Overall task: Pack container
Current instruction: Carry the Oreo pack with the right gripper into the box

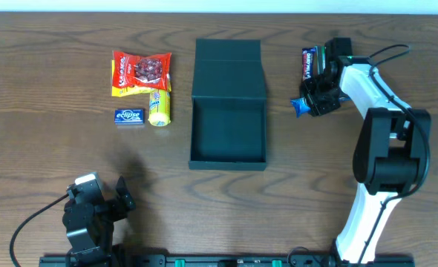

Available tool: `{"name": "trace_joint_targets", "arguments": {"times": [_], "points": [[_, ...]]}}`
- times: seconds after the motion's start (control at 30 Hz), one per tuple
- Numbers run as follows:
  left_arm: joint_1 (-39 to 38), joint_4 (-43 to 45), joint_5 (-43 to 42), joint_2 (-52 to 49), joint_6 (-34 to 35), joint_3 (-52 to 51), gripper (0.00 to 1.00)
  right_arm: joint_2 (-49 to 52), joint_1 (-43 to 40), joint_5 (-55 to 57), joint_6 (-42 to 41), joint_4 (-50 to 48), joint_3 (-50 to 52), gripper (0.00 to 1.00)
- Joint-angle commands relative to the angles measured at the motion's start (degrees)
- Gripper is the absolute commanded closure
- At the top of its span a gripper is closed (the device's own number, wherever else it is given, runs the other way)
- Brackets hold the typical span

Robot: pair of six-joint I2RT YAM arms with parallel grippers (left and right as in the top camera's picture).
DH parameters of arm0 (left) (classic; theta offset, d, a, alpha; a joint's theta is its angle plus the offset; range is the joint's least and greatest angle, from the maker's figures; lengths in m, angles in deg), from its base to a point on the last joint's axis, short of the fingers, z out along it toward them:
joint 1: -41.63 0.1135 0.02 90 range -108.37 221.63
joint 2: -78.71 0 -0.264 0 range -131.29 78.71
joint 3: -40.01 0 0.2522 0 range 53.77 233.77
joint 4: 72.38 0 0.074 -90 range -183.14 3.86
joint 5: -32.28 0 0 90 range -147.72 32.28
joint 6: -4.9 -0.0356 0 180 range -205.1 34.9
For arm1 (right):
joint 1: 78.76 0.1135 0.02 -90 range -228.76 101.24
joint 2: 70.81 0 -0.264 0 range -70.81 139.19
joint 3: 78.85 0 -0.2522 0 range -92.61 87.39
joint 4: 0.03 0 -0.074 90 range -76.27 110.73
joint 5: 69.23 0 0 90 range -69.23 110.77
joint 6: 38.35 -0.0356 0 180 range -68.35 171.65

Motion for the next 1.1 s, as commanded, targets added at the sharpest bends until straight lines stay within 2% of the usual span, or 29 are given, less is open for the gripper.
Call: {"name": "trace_joint_targets", "arguments": {"times": [0.0,0.2,0.4,0.53,0.63,0.77,0.9,1.07], "points": [[0.09,-0.42,0.44,0.37,-1.01,-0.26,0.05,1.51,-0.72,-0.04,2.03,0.72,-0.2,0.58],[0.09,-0.42,0.44,0.37,-1.01,-0.26,0.05,1.49,-1.86,0.31,8.48,8.39,-5.09,0.7],[0.09,-0.42,0.44,0.37,-1.01,-0.26,0.05,1.46,-2.19,5.66,16.04,24.15,-20.7,0.83],[0.09,-0.42,0.44,0.37,-1.01,-0.26,0.05,1.46,-1.25,6.05,24.59,30.71,-31.04,0.89],[0.09,-0.42,0.44,0.37,-1.01,-0.26,0.05,1.46,0.2,6.03,30.56,34.86,-38.36,0.89],[0.09,-0.42,0.44,0.37,-1.01,-0.26,0.05,1.46,2.38,6.01,34.21,39.63,-46.77,0.98],[0.09,-0.42,0.44,0.37,-1.01,-0.26,0.05,1.46,5.31,5.81,38.14,42.8,-52.04,0.99],[0.09,-0.42,0.44,0.37,-1.01,-0.26,0.04,1.46,11.74,5.81,41.24,45.92,-52.85,0.98]]}}
